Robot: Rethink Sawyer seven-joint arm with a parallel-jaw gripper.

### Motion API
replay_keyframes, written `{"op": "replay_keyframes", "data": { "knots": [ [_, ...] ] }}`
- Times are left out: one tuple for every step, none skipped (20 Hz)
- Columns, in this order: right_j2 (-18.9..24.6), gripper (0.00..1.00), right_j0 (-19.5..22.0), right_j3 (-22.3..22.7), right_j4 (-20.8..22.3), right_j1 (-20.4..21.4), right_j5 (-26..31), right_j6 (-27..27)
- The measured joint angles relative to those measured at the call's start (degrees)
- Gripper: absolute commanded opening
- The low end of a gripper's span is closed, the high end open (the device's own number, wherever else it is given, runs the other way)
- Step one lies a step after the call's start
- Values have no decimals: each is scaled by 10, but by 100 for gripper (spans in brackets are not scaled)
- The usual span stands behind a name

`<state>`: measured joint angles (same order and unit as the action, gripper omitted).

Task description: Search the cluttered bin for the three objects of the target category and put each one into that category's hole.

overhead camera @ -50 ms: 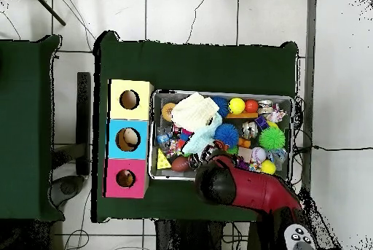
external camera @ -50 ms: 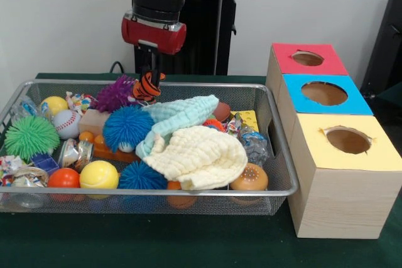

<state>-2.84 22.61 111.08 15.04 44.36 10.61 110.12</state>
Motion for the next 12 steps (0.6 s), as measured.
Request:
{"op": "replay_keyframes", "data": {
  "knots": [
    [1,0,2,0,0,2,1,0],
    [4,0,8,0,0,6,1,0],
    [8,0,14,0,0,9,1,0],
    [12,0,20,0,0,12,1,0],
    [17,0,28,0,0,15,1,0],
    [21,0,35,0,0,18,2,0],
    [27,0,43,0,0,20,4,0],
    [30,0,50,0,0,22,6,0],
    [33,0,55,0,0,23,9,0],
    [36,0,60,0,0,25,11,0],
    [37,0,62,0,0,25,12,0],
    [37,0,64,0,0,25,12,0]
  ]
}}
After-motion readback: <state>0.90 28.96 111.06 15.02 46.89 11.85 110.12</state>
